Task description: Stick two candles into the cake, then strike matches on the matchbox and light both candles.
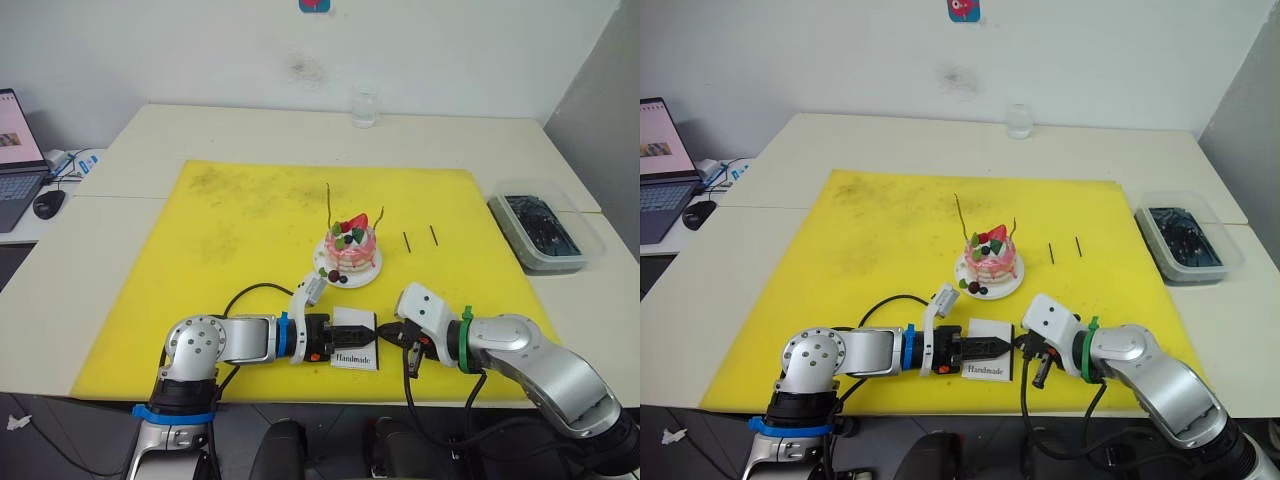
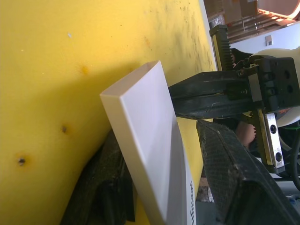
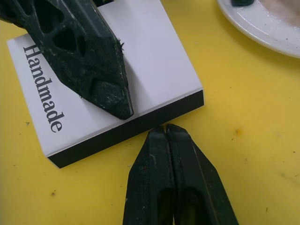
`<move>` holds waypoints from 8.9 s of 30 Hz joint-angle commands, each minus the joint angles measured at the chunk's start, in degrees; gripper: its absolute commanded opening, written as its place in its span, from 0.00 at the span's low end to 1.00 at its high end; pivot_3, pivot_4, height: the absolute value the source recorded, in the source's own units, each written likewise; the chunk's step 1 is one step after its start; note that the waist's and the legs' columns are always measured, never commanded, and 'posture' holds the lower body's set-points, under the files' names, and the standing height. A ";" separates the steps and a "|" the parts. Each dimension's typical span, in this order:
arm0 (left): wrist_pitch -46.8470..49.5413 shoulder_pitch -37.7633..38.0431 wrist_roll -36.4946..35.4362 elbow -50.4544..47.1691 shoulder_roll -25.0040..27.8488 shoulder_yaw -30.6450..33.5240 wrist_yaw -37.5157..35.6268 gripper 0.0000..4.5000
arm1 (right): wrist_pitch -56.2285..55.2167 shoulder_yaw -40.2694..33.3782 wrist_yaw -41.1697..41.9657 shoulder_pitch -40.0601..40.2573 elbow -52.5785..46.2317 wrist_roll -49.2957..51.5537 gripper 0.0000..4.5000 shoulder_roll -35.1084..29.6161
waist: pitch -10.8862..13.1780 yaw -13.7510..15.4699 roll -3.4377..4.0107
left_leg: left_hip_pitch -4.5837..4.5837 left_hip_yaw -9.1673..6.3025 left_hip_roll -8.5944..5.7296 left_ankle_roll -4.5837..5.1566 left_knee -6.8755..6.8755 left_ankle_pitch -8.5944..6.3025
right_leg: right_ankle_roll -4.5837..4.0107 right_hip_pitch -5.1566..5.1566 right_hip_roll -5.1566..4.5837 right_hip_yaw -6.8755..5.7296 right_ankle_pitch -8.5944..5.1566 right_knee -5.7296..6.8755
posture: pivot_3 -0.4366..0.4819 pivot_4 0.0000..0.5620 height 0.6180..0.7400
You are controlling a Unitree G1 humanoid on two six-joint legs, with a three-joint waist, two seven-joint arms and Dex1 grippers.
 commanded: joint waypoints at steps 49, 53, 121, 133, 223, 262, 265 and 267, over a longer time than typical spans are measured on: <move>-5.97 6.99 -25.51 -3.85 19.99 5.71 -12.13 0.00 | -21.51 -13.13 -21.09 -0.67 11.48 -10.72 0.85 16.12 | 0.13 0.10 -0.01 | -0.20 0.05 0.07 -0.06 -0.25 -0.04 | -0.14 -0.21 -0.07 -0.02 -0.13 -0.13 | 0.48 0.27 1.00; -6.73 6.90 -25.89 -3.76 20.52 5.01 -12.20 0.00 | -22.98 -13.17 -23.11 -0.64 14.31 -11.74 0.85 18.53 | 0.12 0.09 -0.01 | -0.20 0.06 0.07 -0.06 -0.24 -0.04 | -0.13 -0.21 -0.08 0.01 -0.12 -0.12 | 0.48 0.27 1.00; -11.72 5.88 -23.41 -5.68 20.29 -1.05 -11.66 0.00 | -20.81 -16.20 -33.22 -10.16 27.34 -11.91 0.61 31.02 | 0.14 -1.23 0.02 | -0.20 0.06 0.05 -0.05 -0.21 -0.03 | -0.11 -0.22 -0.05 0.02 -0.13 0.00 | 0.48 0.27 1.00; -12.06 6.17 -23.44 -5.96 20.27 -0.94 -11.18 0.00 | -25.77 -16.61 -34.50 -12.08 38.68 -13.04 0.53 32.03 | 0.13 -1.24 0.02 | -0.20 0.07 0.07 -0.05 -0.20 -0.03 | -0.09 -0.23 -0.04 0.03 -0.14 0.04 | 0.48 0.27 1.00; -9.70 3.87 -20.16 -4.76 19.85 -2.96 -14.85 0.00 | -28.48 -11.56 -22.09 23.52 7.65 -7.74 0.16 21.29 | 0.11 -1.16 -0.01 | 0.01 0.06 0.06 -0.09 -0.21 -0.06 | -0.14 -0.08 -0.14 0.01 -0.27 0.02 | 0.48 0.27 1.00; -18.11 -6.98 6.78 -10.86 8.14 -8.87 -13.56 0.00 | -6.37 -14.76 -8.99 4.80 -17.87 2.76 0.01 -5.14 | 0.10 -0.87 -0.05 | -0.08 0.06 -0.03 -0.09 -0.11 -0.05 | 0.03 -0.05 0.01 0.02 -0.17 0.01 | 0.48 0.27 1.00; -17.83 -6.59 7.14 -11.29 7.99 -8.66 -14.12 0.00 | -6.27 -13.66 -8.83 4.41 -17.37 2.23 0.01 -5.79 | 0.10 -0.88 -0.05 | -0.08 0.03 -0.02 -0.09 -0.11 -0.05 | 0.03 -0.05 0.00 0.00 -0.17 0.01 | 0.48 0.27 1.00; -17.70 -6.53 7.32 -11.39 7.89 -8.64 -14.37 0.00 | -6.33 -13.22 -8.89 4.18 -17.01 2.02 0.01 -5.78 | 0.11 -0.87 -0.05 | -0.09 0.02 -0.02 -0.09 -0.11 -0.05 | 0.03 -0.05 0.01 -0.01 -0.17 0.01 | 0.48 0.27 1.00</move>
